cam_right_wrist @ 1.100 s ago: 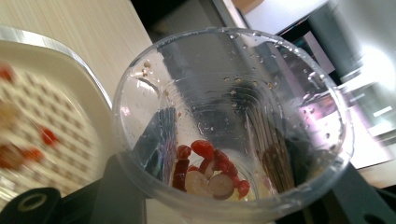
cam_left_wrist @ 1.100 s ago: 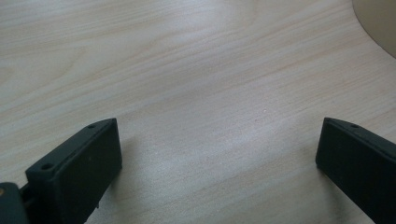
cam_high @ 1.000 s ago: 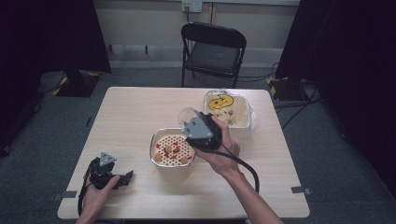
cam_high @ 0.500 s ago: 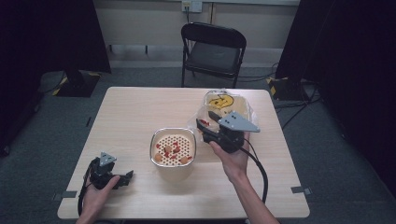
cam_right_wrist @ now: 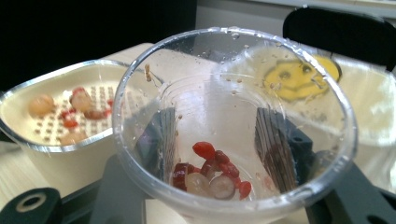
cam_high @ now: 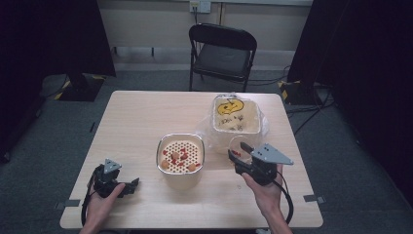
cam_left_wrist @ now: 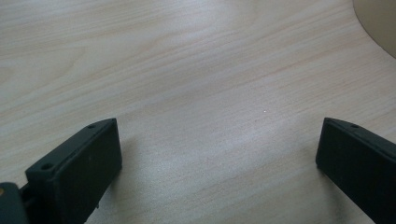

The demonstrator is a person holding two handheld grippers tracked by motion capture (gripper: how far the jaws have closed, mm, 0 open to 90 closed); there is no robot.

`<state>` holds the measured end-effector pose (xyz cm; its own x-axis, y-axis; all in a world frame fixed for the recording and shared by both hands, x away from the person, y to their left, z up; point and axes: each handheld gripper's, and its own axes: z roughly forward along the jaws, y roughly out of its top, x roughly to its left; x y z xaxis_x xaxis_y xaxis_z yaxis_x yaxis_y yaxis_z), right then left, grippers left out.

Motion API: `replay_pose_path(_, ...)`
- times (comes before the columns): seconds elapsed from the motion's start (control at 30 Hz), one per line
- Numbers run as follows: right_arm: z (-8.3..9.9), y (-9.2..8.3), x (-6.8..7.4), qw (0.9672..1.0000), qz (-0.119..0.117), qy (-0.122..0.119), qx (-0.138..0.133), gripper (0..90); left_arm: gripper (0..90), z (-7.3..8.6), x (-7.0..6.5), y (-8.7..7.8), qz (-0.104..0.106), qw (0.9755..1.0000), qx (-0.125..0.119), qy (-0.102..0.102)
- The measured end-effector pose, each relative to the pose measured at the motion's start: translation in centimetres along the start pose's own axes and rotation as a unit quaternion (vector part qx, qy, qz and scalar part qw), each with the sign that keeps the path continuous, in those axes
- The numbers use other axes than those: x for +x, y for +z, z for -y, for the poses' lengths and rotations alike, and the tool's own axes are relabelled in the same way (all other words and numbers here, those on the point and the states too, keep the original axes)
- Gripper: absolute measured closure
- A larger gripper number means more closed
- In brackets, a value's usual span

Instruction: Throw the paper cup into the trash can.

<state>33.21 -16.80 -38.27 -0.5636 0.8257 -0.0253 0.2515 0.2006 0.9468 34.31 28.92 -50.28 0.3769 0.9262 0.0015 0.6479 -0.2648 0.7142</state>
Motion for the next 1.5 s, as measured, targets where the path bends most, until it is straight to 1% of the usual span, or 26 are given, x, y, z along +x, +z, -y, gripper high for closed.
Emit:
replay_pose_path(0.13, 1.6, 0.0, -0.2, 0.9999, 0.003, 0.007, 0.015, 48.8, 0.0, 0.0, 0.0, 0.0, 0.0, 1.0, 0.0, 0.0)
replay_pose_path(0.17, 1.8, 0.1, -0.3, 0.9998, 0.003, 0.008, 0.017, 48.8, 0.0, 0.0, 0.0, 0.0, 0.001, 1.0, 0.0, -0.002)
replay_pose_path(0.2, 1.8, 0.1, -0.3, 0.9998, 0.003, 0.007, 0.019, 48.8, 0.0, 0.0, 0.0, 0.0, 0.0, 1.0, 0.0, 0.0)
replay_pose_path(0.23, 1.6, 0.1, -0.5, 0.9998, 0.002, 0.009, 0.017, 48.8, 0.0, 0.0, 0.0, 0.0, -0.001, 1.0, 0.001, 0.0)
replay_pose_path(0.3, 0.4, 0.0, -0.8, 0.9999, 0.0, 0.013, 0.004, 48.6, 0.0, 0.0, -0.1, 0.0, -0.001, 1.0, 0.0, -0.003)
replay_pose_path(0.33, -0.4, -0.1, -1.0, 0.9999, -0.003, 0.015, -0.004, 48.5, 0.0, 0.0, -0.1, 0.1, -0.001, 1.0, -0.001, -0.004)
replay_pose_path(0.4, -2.2, 0.0, -1.5, 0.9996, -0.01, 0.025, -0.011, 48.5, 0.0, 0.0, -0.1, 0.1, 0.0, 1.0, -0.001, -0.006)
replay_pose_path(0.53, -5.2, 1.1, -3.0, 0.9992, -0.009, 0.031, -0.024, 48.2, 0.0, 0.0, -0.1, 0.1, 0.0, 1.0, -0.001, -0.006)
replay_pose_path(0.57, -5.7, 1.5, -3.3, 0.9992, -0.01, 0.03, -0.023, 48.2, 0.0, 0.0, -0.1, 0.1, 0.0, 1.0, -0.001, -0.006)
replay_pose_path(0.63, -6.5, 2.6, -3.9, 0.9993, -0.003, 0.033, -0.019, 48.2, 0.0, 0.0, -0.1, 0.1, 0.0, 1.0, -0.001, -0.006)
replay_pose_path(0.7, -7.1, 3.8, -4.6, 0.9994, 0.004, 0.031, -0.017, 48.1, 0.0, 0.0, -0.1, 0.1, 0.0, 1.0, -0.001, -0.006)
replay_pose_path(0.73, -7.3, 4.4, -4.9, 0.9993, 0.006, 0.034, -0.013, 47.9, 0.0, 0.0, -0.1, 0.1, 0.0, 1.0, -0.001, -0.006)
replay_pose_path(0.83, -7.9, 6.2, -5.7, 0.9995, 0.009, 0.03, 0.002, 46.8, 0.0, 0.0, -0.1, 0.1, 0.0, 1.0, -0.001, -0.006)
replay_pose_path(0.87, -8.0, 6.8, -5.9, 0.9994, 0.009, 0.032, 0.006, 45.7, 0.0, 0.0, -0.1, 0.1, 0.0, 1.0, -0.001, -0.006)
replay_pose_path(0.9, -8.2, 7.6, -6.3, 0.9993, 0.011, 0.031, 0.018, 42.0, 0.0, 0.0, -0.1, 0.1, 0.0, 1.0, -0.001, -0.006)
replay_pose_path(0.93, -8.2, 8.0, -6.5, 0.9992, 0.014, 0.032, 0.021, 37.2, 0.0, 0.0, -0.1, 0.1, 0.0, 1.0, -0.001, -0.006)
replay_pose_path(0.97, -8.2, 8.6, -6.8, 0.9989, 0.015, 0.035, 0.026, 36.2, 0.0, 0.0, -0.1, 0.1, 0.0, 1.0, -0.001, -0.006)
replay_pose_path(1.0, -8.3, 9.1, -7.1, 0.9987, 0.017, 0.035, 0.035, 28.4, 0.0, 0.0, -0.1, 0.1, 0.0, 1.0, -0.001, -0.006)
replay_pose_path(1.03, -8.3, 9.4, -7.3, 0.9987, 0.025, 0.034, 0.028, 27.4, 0.0, 0.0, -0.1, 0.1, 0.0, 1.0, -0.001, -0.006)
replay_pose_path(1.07, -8.3, 9.6, -7.5, 0.9984, 0.03, 0.041, 0.024, 22.2, 0.0, 0.0, -0.1, 0.1, 0.0, 1.0, -0.001, -0.006)
replay_pose_path(1.1, -8.2, 9.9, -7.8, 0.998, 0.028, 0.051, 0.026, 18.9, 0.0, 0.0, -0.1, 0.1, 0.0, 1.0, -0.001, -0.006)
replay_pose_path(1.13, -8.1, 10.3, -8.0, 0.9977, 0.021, 0.053, 0.037, 16.1, 0.0, 0.0, -0.1, 0.1, 0.0, 1.0, -0.001, -0.006)
replay_pose_path(1.17, -7.9, 10.6, -8.1, 0.9972, 0.024, 0.05, 0.05, 15.6, 0.0, 0.0, -0.1, 0.1, 0.0, 1.0, -0.001, -0.006)
replay_pose_path(1.2, -7.8, 10.7, -8.1, 0.9968, 0.032, 0.046, 0.057, 15.6, 0.0, 0.0, -0.1, 0.1, 0.0, 1.0, -0.001, -0.006)
replay_pose_path(1.3, -7.6, 10.2, -8.3, 0.9969, 0.027, 0.057, 0.047, 15.5, 0.0, 0.0, -0.1, 0.1, 0.0, 1.0, -0.001, -0.006)
replay_pose_path(1.5, -7.6, 7.4, -7.5, 0.9978, 0.014, 0.057, 0.03, 16.0, 0.0, 0.0, -0.1, 0.1, 0.0, 1.0, 0.0, -0.004)
